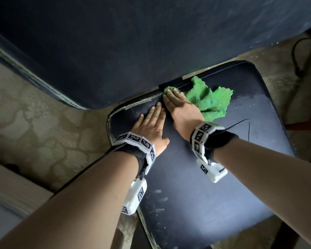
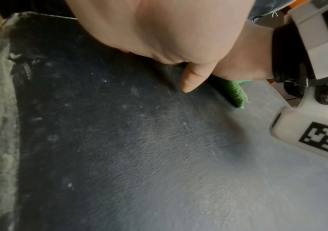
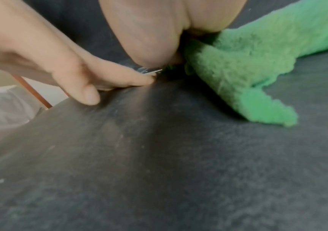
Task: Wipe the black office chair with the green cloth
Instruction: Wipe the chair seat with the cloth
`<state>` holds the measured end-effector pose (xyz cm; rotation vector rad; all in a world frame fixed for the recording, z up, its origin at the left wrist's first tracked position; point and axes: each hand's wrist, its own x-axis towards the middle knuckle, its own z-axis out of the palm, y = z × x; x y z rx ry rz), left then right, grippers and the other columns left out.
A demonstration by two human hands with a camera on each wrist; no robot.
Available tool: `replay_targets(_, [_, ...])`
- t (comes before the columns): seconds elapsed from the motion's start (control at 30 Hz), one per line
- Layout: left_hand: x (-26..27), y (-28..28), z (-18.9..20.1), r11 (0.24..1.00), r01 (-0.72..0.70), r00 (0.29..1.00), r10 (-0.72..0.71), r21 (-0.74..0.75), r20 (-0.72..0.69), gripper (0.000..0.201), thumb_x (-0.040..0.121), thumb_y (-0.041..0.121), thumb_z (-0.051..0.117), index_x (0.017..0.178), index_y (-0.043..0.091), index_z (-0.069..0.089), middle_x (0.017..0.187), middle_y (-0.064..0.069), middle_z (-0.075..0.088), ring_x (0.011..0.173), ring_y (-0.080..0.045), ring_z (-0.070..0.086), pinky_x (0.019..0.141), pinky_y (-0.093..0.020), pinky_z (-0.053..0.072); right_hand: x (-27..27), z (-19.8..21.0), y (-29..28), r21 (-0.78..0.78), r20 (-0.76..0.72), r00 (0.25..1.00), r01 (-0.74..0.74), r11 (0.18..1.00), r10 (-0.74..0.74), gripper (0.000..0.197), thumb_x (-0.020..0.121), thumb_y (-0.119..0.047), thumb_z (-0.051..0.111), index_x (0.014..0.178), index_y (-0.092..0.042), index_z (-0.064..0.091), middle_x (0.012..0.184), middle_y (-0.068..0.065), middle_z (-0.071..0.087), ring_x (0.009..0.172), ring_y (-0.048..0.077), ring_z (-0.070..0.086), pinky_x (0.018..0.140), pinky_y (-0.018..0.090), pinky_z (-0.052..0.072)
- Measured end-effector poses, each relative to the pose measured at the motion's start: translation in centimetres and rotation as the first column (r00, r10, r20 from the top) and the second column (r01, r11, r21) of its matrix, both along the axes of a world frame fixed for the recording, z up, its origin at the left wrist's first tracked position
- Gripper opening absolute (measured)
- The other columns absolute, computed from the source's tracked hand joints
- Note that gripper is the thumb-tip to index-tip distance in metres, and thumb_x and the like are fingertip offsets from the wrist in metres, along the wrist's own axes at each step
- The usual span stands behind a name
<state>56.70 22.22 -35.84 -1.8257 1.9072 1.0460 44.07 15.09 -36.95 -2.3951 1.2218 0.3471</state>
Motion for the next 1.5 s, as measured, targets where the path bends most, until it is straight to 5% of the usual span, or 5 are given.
replay_targets(0.47, [0.6,0.7,0.5,1.000,0.010,1.000,-0.010,-0.020,-0.016,0.086,0.096,0.031,0.047,0.158,0.013,-0.009,0.164,-0.003,-0.022,0.153,-0.016,-0.014,0.125,-0.038,-0.001,1.6,0.8,-0.6,0.014,-0.010,0.998,-0.057,0.998,0.057,0.055,0.102,-0.007,0.031,0.156,-0.013,0.020,0.163,0.003,0.015,0.151,0.024,0.010,0.123,0.039,0.017])
replay_targets(0.83, [0.7,0.5,0.5,1.000,0.014,1.000,-0.014,0.008,-0.006,0.084,0.098,0.032,0.044,0.158,0.014,-0.011,0.164,-0.003,-0.022,0.152,-0.015,-0.016,0.125,-0.036,-0.003,2.4,-0.1,-0.3,0.014,0.004,0.999,-0.048,0.999,0.048,0.055,0.101,-0.006,0.030,0.155,-0.013,0.021,0.163,0.004,0.014,0.151,0.026,0.009,0.123,0.039,0.008])
replay_targets(1.17, [0.7,1.4,0.3,0.993,-0.007,1.000,0.006,-0.118,-0.008,0.087,0.094,0.030,0.049,0.159,0.012,-0.006,0.165,-0.003,-0.021,0.153,-0.017,-0.011,0.125,-0.038,0.002,0.8,0.5,-1.4,0.026,0.019,0.986,0.167,0.986,-0.168,0.066,0.093,0.001,0.037,0.155,-0.018,0.024,0.163,0.001,0.015,0.151,0.024,0.008,0.122,0.038,0.018])
replay_targets(1.33, [1.9,2.6,0.7,0.990,-0.099,0.994,0.102,-0.104,0.030,0.083,0.094,0.027,0.050,0.158,0.006,0.001,0.165,-0.010,-0.015,0.154,-0.022,-0.007,0.125,-0.037,0.005,3.5,-0.1,0.8,0.080,0.032,0.998,0.051,0.996,-0.053,0.055,0.102,-0.016,0.032,0.155,-0.018,0.021,0.164,0.000,0.012,0.152,0.024,0.006,0.122,0.042,0.020])
replay_targets(1.5, [2.2,2.4,0.7,0.994,-0.090,0.996,0.091,-0.063,0.017,0.083,0.096,0.029,0.048,0.158,0.006,-0.003,0.165,-0.010,-0.019,0.154,-0.022,-0.009,0.124,-0.036,0.005,1.7,0.8,-0.5,0.013,-0.055,0.998,-0.020,1.000,0.020,0.062,0.099,-0.004,0.031,0.156,-0.019,0.016,0.164,-0.001,0.009,0.152,0.023,0.005,0.121,0.036,0.008])
